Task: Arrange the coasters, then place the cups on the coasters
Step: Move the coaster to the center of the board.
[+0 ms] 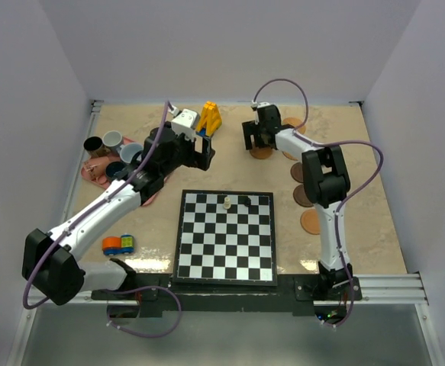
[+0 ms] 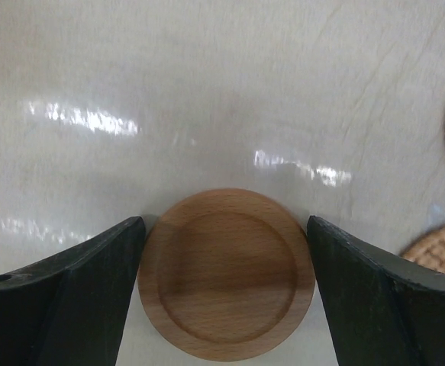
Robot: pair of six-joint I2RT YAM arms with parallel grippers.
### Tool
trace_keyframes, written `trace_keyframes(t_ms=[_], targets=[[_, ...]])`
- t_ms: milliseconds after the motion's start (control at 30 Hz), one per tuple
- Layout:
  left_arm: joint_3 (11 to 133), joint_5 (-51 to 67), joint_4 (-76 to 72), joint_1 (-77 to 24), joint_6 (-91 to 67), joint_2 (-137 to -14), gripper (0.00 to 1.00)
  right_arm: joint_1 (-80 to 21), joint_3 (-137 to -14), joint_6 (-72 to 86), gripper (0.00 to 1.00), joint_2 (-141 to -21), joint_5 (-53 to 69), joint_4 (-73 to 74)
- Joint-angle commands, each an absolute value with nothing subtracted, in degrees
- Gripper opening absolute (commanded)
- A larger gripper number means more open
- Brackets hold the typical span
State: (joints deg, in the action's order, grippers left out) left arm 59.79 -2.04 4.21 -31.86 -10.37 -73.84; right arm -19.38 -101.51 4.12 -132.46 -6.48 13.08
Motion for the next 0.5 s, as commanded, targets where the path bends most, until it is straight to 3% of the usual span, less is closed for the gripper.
trace_keyframes(t_ms=[0,467], targets=[[60.9,-3.2,3.2,-31.2,-7.4,-70.0,0.99,-19.3,-93.6,6.0,0.89,-127.7,-7.2,17.3],[55.6,-2.4,-1.9,-31.0,-8.0,-66.1,0.99,-19.7,-70.3,8.8,0.85,-109.8,-10.5,11.9]])
